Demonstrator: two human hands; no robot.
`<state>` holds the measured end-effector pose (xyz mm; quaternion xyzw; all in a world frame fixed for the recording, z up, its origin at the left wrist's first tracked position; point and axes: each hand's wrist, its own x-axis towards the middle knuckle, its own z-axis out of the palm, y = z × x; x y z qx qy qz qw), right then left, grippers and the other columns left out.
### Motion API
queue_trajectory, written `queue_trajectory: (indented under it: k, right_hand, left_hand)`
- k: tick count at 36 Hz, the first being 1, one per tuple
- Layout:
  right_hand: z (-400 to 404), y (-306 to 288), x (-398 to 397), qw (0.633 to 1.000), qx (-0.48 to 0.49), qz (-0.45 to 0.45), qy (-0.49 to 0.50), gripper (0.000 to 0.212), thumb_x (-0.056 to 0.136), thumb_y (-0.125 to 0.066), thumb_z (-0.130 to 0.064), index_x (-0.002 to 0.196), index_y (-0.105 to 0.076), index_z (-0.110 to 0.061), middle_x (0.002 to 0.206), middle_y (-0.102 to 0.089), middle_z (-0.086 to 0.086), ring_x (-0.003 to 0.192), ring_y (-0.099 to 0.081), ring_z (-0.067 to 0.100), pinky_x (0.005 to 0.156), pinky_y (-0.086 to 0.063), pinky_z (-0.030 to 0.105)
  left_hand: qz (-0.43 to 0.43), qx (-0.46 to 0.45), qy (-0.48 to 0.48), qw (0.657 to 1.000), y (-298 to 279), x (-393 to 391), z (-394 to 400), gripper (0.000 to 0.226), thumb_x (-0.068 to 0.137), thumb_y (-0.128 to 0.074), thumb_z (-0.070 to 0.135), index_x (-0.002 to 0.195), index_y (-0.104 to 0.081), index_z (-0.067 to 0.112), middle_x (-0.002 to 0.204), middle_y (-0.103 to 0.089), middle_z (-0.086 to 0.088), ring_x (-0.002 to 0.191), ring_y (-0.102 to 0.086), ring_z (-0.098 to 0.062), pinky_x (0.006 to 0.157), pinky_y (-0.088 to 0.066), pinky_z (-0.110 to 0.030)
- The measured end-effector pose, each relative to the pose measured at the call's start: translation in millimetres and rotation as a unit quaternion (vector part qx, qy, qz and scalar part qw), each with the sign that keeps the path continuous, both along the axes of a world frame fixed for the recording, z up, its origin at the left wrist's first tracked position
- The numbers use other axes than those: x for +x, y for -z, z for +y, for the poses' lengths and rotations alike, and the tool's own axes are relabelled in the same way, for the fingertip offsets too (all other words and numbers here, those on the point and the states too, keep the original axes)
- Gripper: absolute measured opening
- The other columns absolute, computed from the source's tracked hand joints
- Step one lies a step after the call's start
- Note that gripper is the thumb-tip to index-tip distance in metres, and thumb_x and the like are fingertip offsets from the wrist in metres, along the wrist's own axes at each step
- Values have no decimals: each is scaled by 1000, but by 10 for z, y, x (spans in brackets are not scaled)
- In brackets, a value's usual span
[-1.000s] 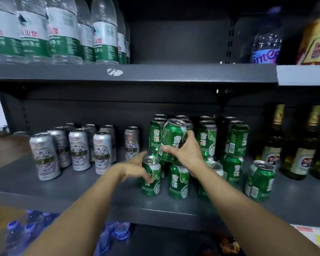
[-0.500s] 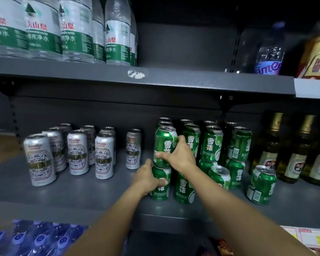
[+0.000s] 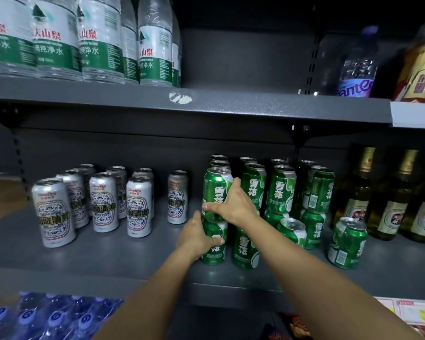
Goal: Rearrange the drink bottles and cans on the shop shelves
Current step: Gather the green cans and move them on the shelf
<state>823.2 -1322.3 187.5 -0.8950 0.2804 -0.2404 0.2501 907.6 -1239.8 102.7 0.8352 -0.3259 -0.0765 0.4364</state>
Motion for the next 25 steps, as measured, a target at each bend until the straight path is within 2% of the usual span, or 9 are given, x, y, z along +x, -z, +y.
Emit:
queue_trajectory:
  k: [5,7,9,12,15,17,19,21,25]
  right_hand:
    - [-102,-3,-122,998,37,-39,-24,108,70,-64,-72,150,-11,-22,143,-45,0,129,-45,24,106,-36,45]
    - [-206,-7,-306,989,25,-141,23,87,79,-51,-72,146,-25,-23,126,-56,-6,122,-49,20,104,-27,37]
    - [-396,10,-582,952,-19,-280,119,56,89,-49,-59,131,-44,-21,98,-60,-10,106,-55,19,92,-22,32]
    - [-808,67,-1055,895,-60,-351,270,33,96,-46,-40,116,-53,-15,95,-62,-4,107,-50,26,94,-26,37]
    - [-1222,167,-1500,876,-48,-305,372,34,97,-44,-32,121,-53,-10,116,-62,11,117,-46,34,98,-30,45]
    - [-1465,281,-1755,890,-37,-234,389,43,97,-43,-38,128,-50,-9,125,-57,17,119,-46,38,98,-33,48]
    - [-1690,434,-1935,927,22,-157,341,60,94,-45,-51,139,-41,-12,135,-51,18,123,-45,39,100,-35,48]
    - [-1819,561,-2028,953,126,-118,248,85,84,-61,-56,148,-25,-12,146,-41,16,130,-41,37,106,-36,47]
    - [-1936,738,-2062,961,209,-91,157,106,70,-84,-16,148,-14,-9,141,-45,16,126,-46,32,106,-38,41]
  left_hand:
    - [-11,5,-9,1000,63,-136,38,86,62,-84,45,130,-36,25,132,-46,2,119,-49,-21,97,-46,-40]
    - [-74,-30,-91,993,59,-326,90,84,69,-77,52,134,-34,22,130,-41,3,124,-41,-23,93,-44,-39]
    - [-131,-131,-161,969,36,-583,119,59,75,-72,47,119,-44,20,110,-48,3,111,-47,-21,79,-45,-38]
    - [-213,-204,-128,947,70,-912,-5,34,79,-71,30,105,-50,21,93,-46,9,95,-51,-16,65,-39,-31]
    - [-352,-166,-25,921,68,-1142,-256,38,79,-69,27,113,-52,22,106,-53,6,100,-50,-15,68,-46,-31]
    - [-419,-102,51,901,5,-1238,-438,53,81,-66,34,129,-47,21,125,-52,4,116,-46,-17,89,-46,-34]
    - [-428,-9,108,897,-71,-1301,-596,73,85,-63,42,145,-29,22,145,-37,2,135,-30,-19,112,-27,-35]
    - [-437,81,117,888,-169,-1349,-726,90,84,-64,48,152,-11,20,155,-24,-1,143,-16,-22,118,-11,-37]
    - [-444,199,84,870,-256,-1345,-902,97,81,-66,51,152,-8,19,158,-19,-5,145,-11,-24,117,-4,-43]
